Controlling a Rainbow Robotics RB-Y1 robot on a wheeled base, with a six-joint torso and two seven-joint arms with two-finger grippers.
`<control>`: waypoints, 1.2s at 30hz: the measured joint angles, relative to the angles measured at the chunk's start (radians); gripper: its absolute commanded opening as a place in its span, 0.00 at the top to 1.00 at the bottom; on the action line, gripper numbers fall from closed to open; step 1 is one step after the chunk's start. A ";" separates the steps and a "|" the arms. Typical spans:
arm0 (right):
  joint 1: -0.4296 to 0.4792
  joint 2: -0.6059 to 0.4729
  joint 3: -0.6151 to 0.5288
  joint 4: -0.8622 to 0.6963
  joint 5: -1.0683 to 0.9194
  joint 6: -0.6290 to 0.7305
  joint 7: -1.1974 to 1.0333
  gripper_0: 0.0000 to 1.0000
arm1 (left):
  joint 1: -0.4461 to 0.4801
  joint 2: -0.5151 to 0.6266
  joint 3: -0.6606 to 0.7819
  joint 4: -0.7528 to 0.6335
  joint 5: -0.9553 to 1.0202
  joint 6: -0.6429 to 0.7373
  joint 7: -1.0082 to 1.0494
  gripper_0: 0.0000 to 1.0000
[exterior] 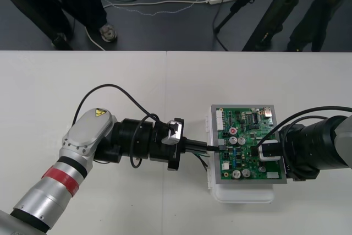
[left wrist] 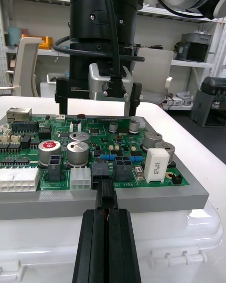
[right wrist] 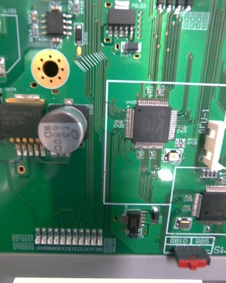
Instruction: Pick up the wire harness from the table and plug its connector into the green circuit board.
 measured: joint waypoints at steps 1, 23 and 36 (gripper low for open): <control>0.000 0.000 0.000 0.000 0.000 0.000 0.000 0.00 | 0.000 0.000 0.000 0.000 0.000 0.000 0.000 1.00; 0.000 0.000 0.000 0.000 0.000 0.000 0.000 0.00 | 0.000 0.000 0.000 0.000 0.006 0.011 0.000 1.00; 0.000 0.000 0.000 0.003 0.000 0.000 0.000 0.00 | 0.000 0.001 -0.016 -0.004 0.015 0.011 0.000 1.00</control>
